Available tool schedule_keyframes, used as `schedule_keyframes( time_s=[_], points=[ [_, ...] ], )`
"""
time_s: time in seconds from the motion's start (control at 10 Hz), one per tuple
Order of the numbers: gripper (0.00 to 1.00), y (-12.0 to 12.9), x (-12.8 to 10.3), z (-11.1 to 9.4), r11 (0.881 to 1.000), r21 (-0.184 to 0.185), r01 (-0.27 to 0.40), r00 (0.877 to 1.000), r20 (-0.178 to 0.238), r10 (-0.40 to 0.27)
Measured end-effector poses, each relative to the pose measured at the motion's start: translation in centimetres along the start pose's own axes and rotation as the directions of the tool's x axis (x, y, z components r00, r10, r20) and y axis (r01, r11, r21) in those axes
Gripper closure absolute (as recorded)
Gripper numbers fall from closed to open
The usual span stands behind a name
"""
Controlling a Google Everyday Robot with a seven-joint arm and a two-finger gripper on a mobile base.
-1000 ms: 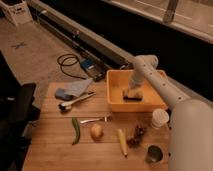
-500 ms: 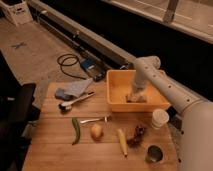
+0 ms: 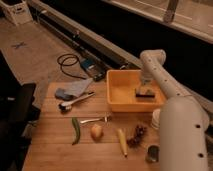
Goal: Wipe tray with eraser
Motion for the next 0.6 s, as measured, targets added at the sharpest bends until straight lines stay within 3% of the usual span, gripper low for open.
schedule_keyframes(
  time_s=[0.3,0.6],
  points=[
    [1.0,-1.4,-2.6,0.4,0.999,-0.01,0.051,0.998,0.025,-0.051],
    [1.0,1.0,-3.4,-0.3,0.998,-0.017,0.065,0.997,0.031,-0.065]
  ],
)
